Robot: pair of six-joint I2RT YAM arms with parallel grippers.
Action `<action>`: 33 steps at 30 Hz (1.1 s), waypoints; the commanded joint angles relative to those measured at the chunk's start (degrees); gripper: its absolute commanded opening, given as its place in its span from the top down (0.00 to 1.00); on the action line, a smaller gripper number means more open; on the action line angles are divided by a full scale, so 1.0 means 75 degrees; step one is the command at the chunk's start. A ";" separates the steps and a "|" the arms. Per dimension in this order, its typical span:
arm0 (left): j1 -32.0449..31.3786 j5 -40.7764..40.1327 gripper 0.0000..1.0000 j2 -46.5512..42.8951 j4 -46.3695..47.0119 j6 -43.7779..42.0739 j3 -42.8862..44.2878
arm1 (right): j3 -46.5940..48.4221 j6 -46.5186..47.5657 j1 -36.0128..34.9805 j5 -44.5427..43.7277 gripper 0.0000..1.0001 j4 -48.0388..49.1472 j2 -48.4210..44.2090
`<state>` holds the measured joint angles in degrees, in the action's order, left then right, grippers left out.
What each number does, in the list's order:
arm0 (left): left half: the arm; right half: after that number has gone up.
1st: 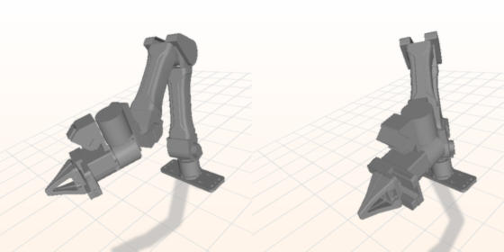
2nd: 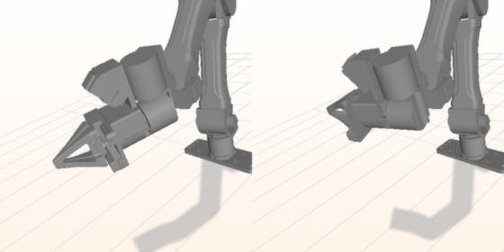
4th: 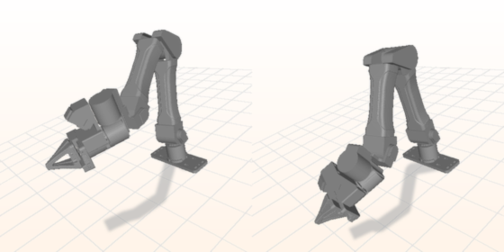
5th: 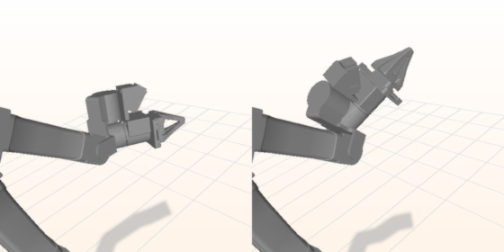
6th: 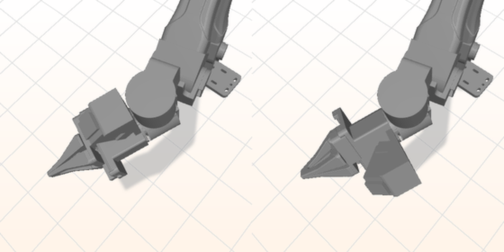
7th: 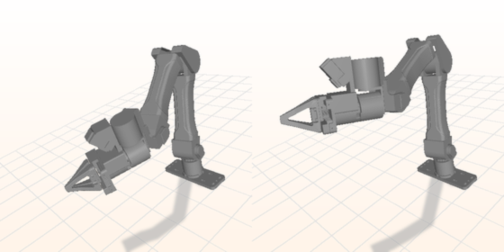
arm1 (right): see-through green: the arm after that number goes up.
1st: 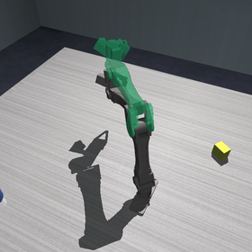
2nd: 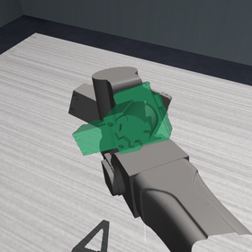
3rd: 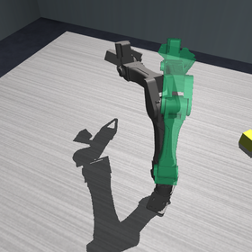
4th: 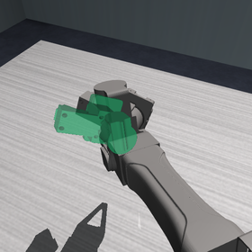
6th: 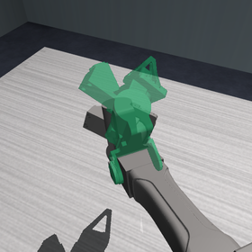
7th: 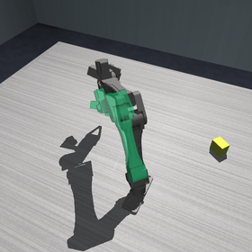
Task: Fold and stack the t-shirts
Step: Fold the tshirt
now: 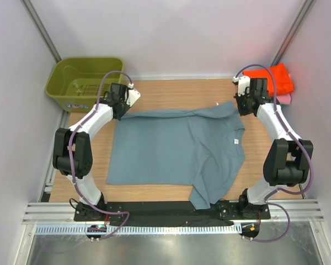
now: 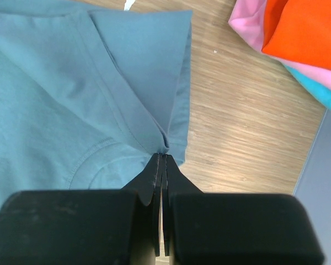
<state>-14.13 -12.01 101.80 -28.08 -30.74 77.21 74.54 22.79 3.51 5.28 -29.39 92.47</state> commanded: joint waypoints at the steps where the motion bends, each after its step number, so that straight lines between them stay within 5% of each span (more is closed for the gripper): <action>1: 0.0138 -0.0191 1.00 -0.0285 0.0157 -0.0085 0.0064 | -0.0119 0.0138 0.0071 -0.0036 0.99 -0.0031 -0.0387; 10: 0.0454 -0.0613 1.00 -0.0166 0.0309 0.0314 0.0405 | -0.0165 0.0254 0.0165 -0.0001 0.99 -0.0511 -0.0785; 33: 0.0431 -0.0215 1.00 -0.0847 -0.0708 0.0535 -0.0884 | -0.1102 0.0114 0.0165 0.0597 0.99 -0.1214 -0.1219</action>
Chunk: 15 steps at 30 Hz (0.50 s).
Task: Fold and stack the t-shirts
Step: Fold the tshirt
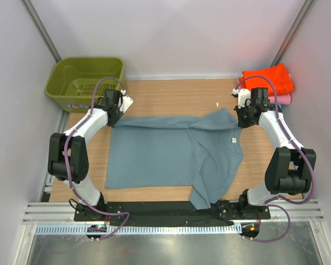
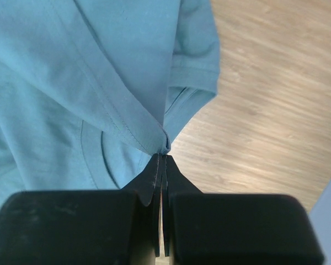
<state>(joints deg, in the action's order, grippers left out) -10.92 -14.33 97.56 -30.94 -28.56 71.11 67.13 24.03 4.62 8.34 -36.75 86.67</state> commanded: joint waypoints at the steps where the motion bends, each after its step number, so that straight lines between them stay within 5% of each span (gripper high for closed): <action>1: 0.0014 0.0129 1.00 -0.0270 -0.0409 0.0280 -0.0106 | -0.0162 -0.0098 -0.0007 0.0224 0.99 -0.0372 -0.0494; 15: -0.0009 0.0586 1.00 -0.0211 -0.1008 0.0784 -0.0587 | -0.1052 -0.0321 -0.0417 0.0482 0.99 -0.0549 -0.0775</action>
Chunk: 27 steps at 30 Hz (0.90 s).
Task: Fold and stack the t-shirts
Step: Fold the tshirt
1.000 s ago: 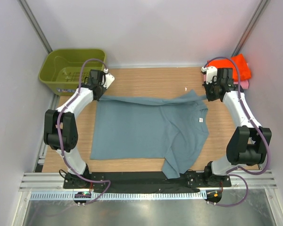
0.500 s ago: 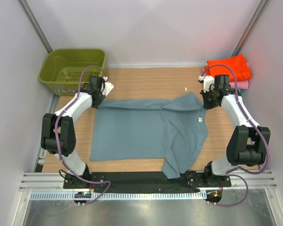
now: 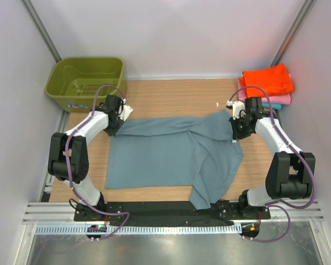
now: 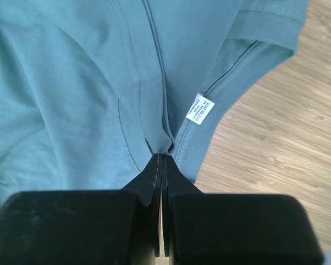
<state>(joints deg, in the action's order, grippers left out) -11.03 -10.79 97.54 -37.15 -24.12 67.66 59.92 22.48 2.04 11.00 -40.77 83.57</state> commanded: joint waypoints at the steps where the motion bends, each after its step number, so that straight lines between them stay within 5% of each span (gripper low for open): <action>1: 0.0005 0.0126 1.00 -0.0220 -0.0180 0.0204 -0.0161 | -0.0114 -0.0115 -0.0085 0.0115 0.99 0.0011 -0.0361; 22: -0.0088 0.0652 1.00 -0.0700 -0.0390 0.0485 -0.0514 | -0.0442 -0.0138 -0.0085 0.0290 0.99 -0.0247 -0.0760; 27: -0.0147 0.1121 0.79 -0.0852 -0.0660 0.0660 -0.0455 | -0.0525 -0.0150 -0.0085 0.0373 0.99 -0.0270 -0.0713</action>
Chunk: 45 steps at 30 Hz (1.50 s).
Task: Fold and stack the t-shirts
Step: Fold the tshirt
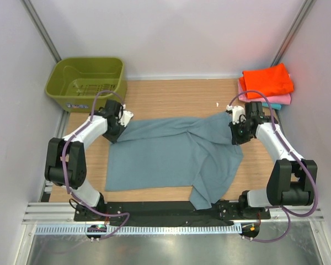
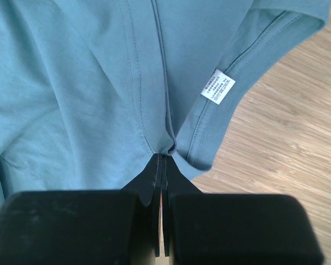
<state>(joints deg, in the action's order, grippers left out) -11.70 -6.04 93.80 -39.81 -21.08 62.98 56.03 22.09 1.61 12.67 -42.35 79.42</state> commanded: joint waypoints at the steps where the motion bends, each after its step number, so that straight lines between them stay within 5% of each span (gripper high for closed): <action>1: -0.0057 0.0779 0.73 -0.0551 -0.0375 0.0430 0.0215 | 0.0017 -0.0086 -0.0038 0.0174 0.99 -0.0107 -0.0171; 9: -0.0057 0.1486 0.56 -0.1596 -0.0540 0.1241 0.0812 | 0.0169 -0.0132 -0.0062 0.0362 0.98 -0.0167 -0.0242; 11: -0.0057 0.1229 0.43 -0.1585 0.0056 0.1182 0.0977 | 0.0507 -0.0202 -0.0062 0.0339 0.90 0.0020 -0.0171; 14: -0.0115 0.0946 0.37 -0.1002 0.0294 0.0855 0.1445 | 0.1104 -0.0401 -0.0062 0.0396 0.51 0.0279 0.0249; 17: -0.0104 0.0970 0.38 0.0054 -0.0164 0.0923 0.2276 | 0.1784 -0.0530 -0.0062 0.0514 0.44 0.0267 0.0719; 29: -0.0092 0.2048 0.41 0.2200 -0.0504 0.2037 0.3228 | 0.3451 0.0090 -0.0682 0.2459 0.43 -0.0282 0.2699; 45: -0.0104 0.2141 0.43 0.2482 -0.0422 0.2201 0.3087 | 0.4353 -0.0050 -0.1035 0.2038 0.46 -0.0014 0.4468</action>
<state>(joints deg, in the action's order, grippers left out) -12.36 8.64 112.27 -43.33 -5.85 84.75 84.75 21.71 -6.28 28.62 -43.64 112.51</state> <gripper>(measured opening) 0.571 0.541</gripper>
